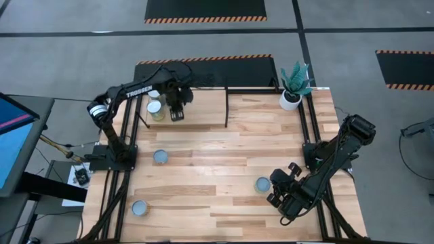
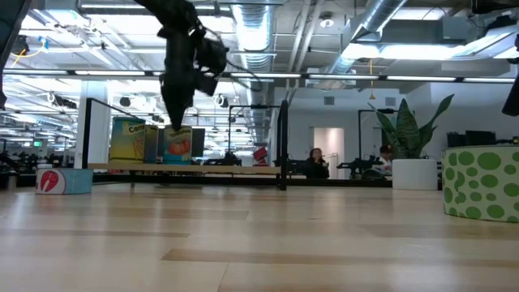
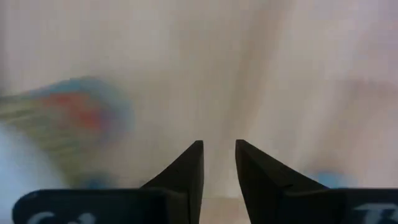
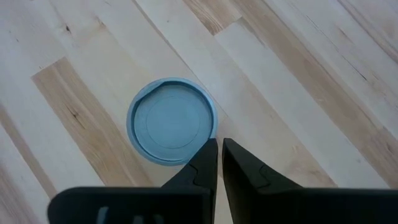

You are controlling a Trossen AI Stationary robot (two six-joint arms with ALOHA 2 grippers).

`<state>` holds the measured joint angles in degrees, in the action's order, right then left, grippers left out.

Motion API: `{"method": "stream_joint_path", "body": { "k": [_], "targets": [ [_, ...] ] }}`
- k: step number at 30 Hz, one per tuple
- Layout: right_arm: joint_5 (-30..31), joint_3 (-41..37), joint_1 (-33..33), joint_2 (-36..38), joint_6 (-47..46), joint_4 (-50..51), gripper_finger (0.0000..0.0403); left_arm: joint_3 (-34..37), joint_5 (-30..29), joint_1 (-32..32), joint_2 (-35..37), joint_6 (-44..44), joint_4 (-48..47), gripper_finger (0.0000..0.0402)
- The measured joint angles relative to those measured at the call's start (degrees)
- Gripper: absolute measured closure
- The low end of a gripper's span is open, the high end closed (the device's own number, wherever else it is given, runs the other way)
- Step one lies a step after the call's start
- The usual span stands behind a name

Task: Pick and place cans onto a shelf
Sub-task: Put the tuna can on the shelf

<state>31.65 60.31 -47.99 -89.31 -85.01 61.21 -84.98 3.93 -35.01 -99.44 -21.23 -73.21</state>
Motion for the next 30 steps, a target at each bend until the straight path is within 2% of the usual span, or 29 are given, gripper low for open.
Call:
{"method": "stream_joint_path", "body": {
  "k": [4, 5, 7, 10, 13, 18, 24, 27, 30],
  "targets": [
    [0.01, 0.00, 0.00, -0.01, -0.02, -0.45, 0.0354, -1.06, 17.42, 7.49, 0.73, 3.10, -7.71, 0.0322],
    [-0.01, 0.00, 0.00, 0.01, -0.02, -0.67, 0.0354, -1.04, 19.74, 9.76, 0.80, 3.52, -9.57, 0.0322],
    [-0.01, 0.00, 0.00, -0.01, -0.02, -1.00, 0.0354, 0.09, 20.39, 14.44, 1.32, 4.16, -11.77, 0.0322],
    [-0.05, 0.00, 0.00, -0.01, -0.02, -2.14, 0.0354, 4.66, 17.22, 21.76, 3.50, 6.98, -12.21, 0.0322],
    [-0.05, 0.02, 0.00, -0.01, -0.02, -2.98, 0.0354, 13.16, 13.45, 28.69, 8.07, 10.96, -10.04, 0.0322],
    [-0.07, 0.01, 0.02, -0.01, 0.55, -3.46, 0.0354, 29.73, 11.13, 37.43, 20.82, 25.09, 4.81, 0.0322],
    [-0.08, 0.02, 0.00, 0.00, 1.40, -3.62, 0.0354, 44.34, -0.07, 43.10, 37.96, 40.03, 21.58, 0.0322],
    [-0.08, 0.02, 0.02, 0.01, 1.42, -4.45, 0.0354, 49.68, -5.26, 44.41, 43.95, 46.19, 22.11, 0.0322],
    [-0.08, 0.02, 0.02, 0.01, 1.44, -5.07, 0.0354, 53.07, -7.27, 45.24, 47.53, 50.17, 21.96, 0.0322]
  ]
}}
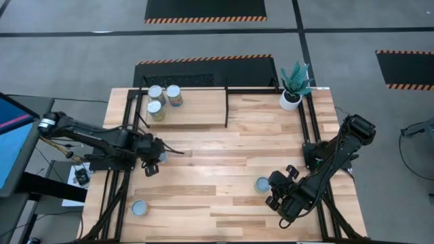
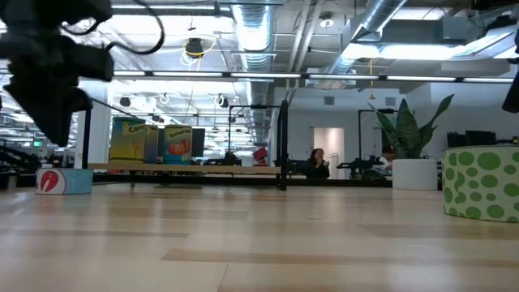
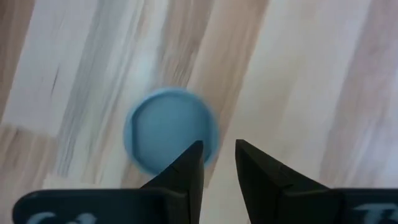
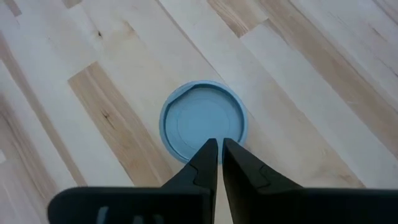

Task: Pick and place cans onto a shelf
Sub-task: Put the tuna can on the shelf

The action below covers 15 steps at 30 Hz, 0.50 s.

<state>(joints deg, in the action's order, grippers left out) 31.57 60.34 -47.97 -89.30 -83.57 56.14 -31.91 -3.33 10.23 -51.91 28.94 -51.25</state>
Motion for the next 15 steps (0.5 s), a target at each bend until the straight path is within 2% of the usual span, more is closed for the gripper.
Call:
{"method": "stream_joint_path", "body": {
  "k": [5, 15],
  "targets": [
    [-0.02, 0.00, 0.00, -0.02, 0.00, 0.04, 0.0354, 2.00, -2.57, 1.53, -0.01, 0.65, 0.48, 0.0322],
    [-0.04, 0.00, 0.00, 0.00, 0.00, -0.07, 0.0354, 2.19, -6.53, 2.70, -9.23, 0.88, 4.51, 0.0322]
  ]
}}
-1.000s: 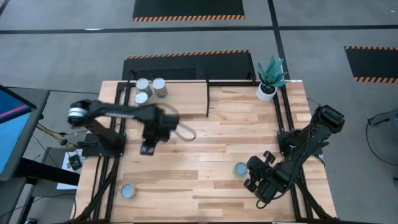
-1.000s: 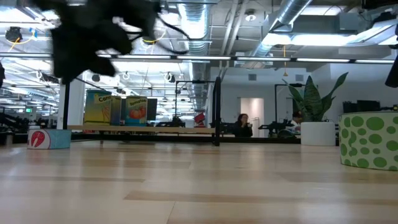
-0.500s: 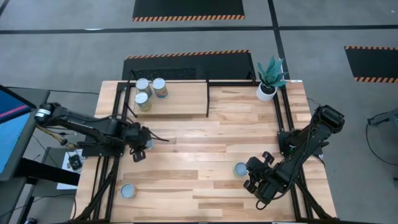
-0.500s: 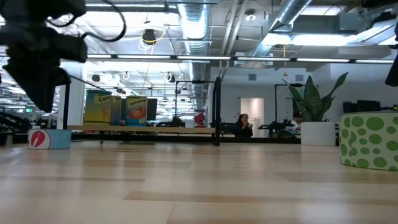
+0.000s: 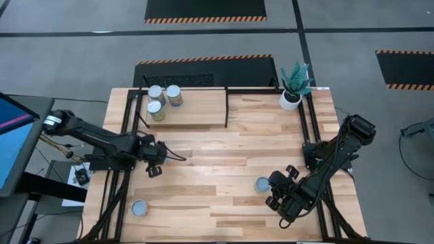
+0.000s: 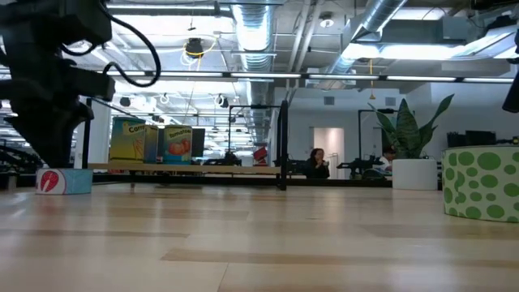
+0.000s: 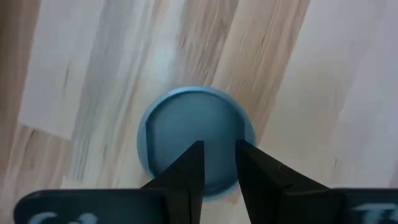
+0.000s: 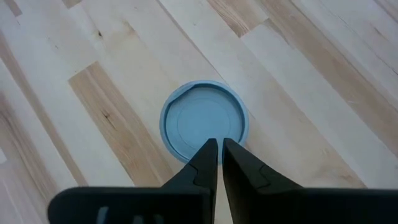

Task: Pick and place cans onto a shelf
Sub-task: Put the tuna can on the shelf

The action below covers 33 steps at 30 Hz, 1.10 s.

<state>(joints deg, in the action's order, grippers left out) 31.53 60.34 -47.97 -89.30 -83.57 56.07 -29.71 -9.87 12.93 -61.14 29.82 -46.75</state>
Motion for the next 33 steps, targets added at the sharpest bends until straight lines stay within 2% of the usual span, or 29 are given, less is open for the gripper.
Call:
{"method": "stream_joint_path", "body": {
  "k": [8, 13, 23, 33],
  "targets": [
    [-0.22, 0.00, 0.00, -0.02, 0.02, 0.07, 0.0354, -0.71, -0.37, 0.02, -5.75, -1.35, 1.88, 0.0322],
    [-0.38, 0.00, 0.00, -0.01, 0.02, 0.06, 0.0354, -4.53, -2.71, -0.02, -4.37, -3.02, 0.47, 0.0322],
    [-0.42, 0.00, 0.00, -0.02, 0.02, -0.52, 0.0354, -5.53, 0.08, 0.02, -3.76, -1.47, 1.04, 0.0320],
    [-0.42, 0.00, 0.00, 0.00, 0.09, -0.63, 0.0354, -2.93, 0.54, 0.02, -3.74, 1.66, 1.50, 0.0280]
  ]
}}
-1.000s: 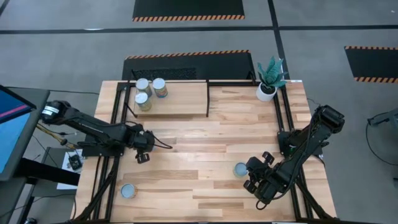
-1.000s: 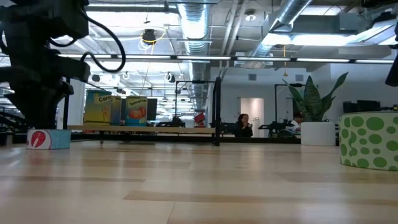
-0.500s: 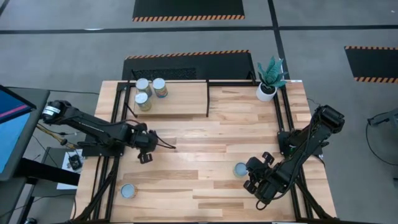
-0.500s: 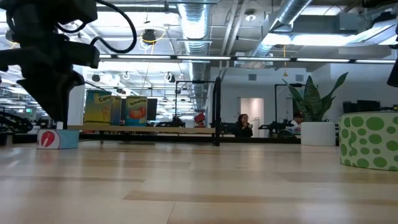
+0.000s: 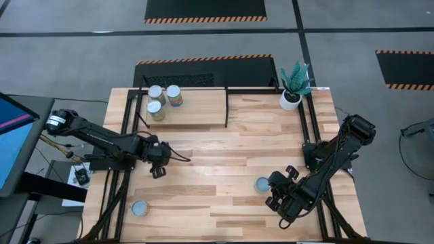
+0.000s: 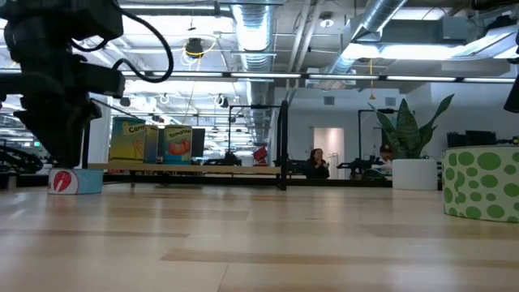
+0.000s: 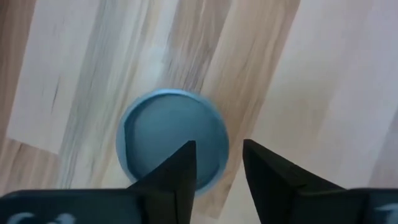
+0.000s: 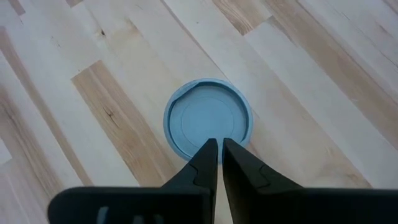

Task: Pick and place cans onto a shelf
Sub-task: Put the tuna can on the shelf

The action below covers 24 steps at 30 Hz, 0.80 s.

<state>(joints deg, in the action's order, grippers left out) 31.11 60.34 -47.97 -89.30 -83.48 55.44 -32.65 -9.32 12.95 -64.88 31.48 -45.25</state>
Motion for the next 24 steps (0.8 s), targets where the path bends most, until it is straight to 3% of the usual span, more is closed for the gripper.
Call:
{"method": "stream_joint_path", "body": {
  "k": [15, 18, 22, 24],
  "targets": [
    [0.04, 0.00, 0.00, -0.02, 1.44, -0.07, 0.0354, 5.05, -1.57, -0.02, 0.13, 4.66, 7.35, 0.0272],
    [0.04, 0.00, 0.00, 0.00, 1.44, -0.09, 0.0354, 5.07, -3.56, 0.05, 0.11, 5.44, 7.75, 0.0303],
    [0.04, 0.00, 0.00, -0.02, 1.44, -0.11, 0.0354, 5.14, -5.53, 0.02, 0.04, 5.02, 7.90, 0.0384],
    [0.02, 0.00, 0.00, -0.01, 1.46, -0.09, 0.0354, 5.18, -5.88, 0.02, 0.04, 4.94, 8.51, 0.0392]
  ]
}}
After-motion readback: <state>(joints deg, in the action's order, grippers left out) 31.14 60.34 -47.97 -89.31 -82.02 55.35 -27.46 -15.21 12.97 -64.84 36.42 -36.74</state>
